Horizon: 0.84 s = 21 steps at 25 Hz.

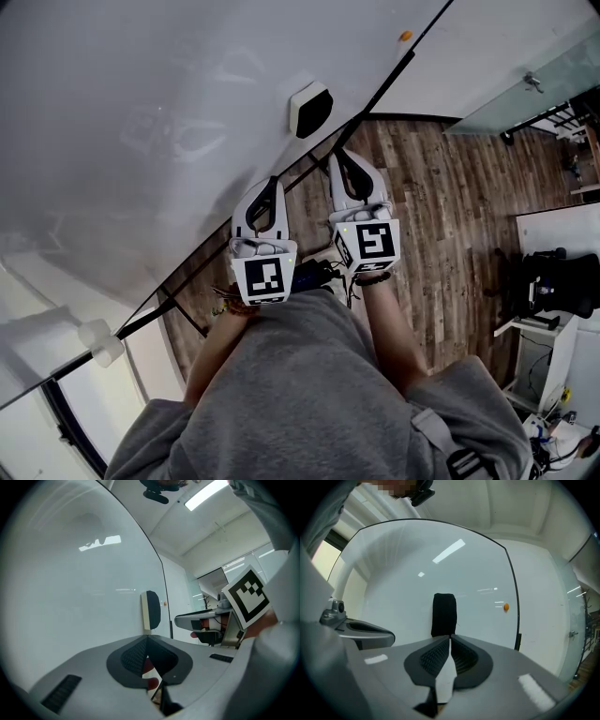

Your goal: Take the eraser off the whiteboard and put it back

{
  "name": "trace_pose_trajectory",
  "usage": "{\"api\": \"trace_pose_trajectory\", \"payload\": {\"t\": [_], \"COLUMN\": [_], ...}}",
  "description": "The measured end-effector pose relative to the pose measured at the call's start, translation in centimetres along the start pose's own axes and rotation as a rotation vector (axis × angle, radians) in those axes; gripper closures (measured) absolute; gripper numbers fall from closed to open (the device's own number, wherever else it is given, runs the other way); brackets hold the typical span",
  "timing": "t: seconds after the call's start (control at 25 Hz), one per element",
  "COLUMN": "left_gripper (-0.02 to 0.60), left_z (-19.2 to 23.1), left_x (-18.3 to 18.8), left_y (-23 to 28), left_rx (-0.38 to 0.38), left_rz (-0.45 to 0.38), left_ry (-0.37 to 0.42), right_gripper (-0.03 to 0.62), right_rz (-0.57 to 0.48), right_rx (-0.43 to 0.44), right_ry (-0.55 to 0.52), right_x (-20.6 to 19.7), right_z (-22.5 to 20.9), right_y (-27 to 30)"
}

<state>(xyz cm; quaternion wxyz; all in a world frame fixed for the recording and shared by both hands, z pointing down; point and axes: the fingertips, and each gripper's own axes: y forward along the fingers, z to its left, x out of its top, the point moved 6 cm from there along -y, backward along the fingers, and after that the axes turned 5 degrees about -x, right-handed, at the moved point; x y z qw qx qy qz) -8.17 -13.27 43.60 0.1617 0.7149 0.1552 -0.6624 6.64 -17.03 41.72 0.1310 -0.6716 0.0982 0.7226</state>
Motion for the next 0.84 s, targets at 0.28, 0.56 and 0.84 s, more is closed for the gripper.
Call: {"api": "trace_pose_trajectory", "payload": {"t": [0.28,0.56,0.84], "left_gripper": [0.577,0.577,0.577], "left_z": [0.12,-0.04,0.54], "left_x": [-0.02,0.13,0.32], "left_y": [-0.24,-0.57,-0.83], "left_rx": [0.006,0.005,0.012], "left_rz": [0.001,-0.001,0.000], "left_ry": [0.001,0.004,0.016], "right_gripper": [0.577,0.582,0.583], "right_rz": [0.001,0.001,0.002], "right_rx": [-0.004,-0.004,0.018], "right_ry": [-0.002,-0.009,-0.001], "right_x": [0.05,0.28,0.20], "right_z": [0.01,0.19,0.72], "right_y": [0.03,-0.25,0.10]}}
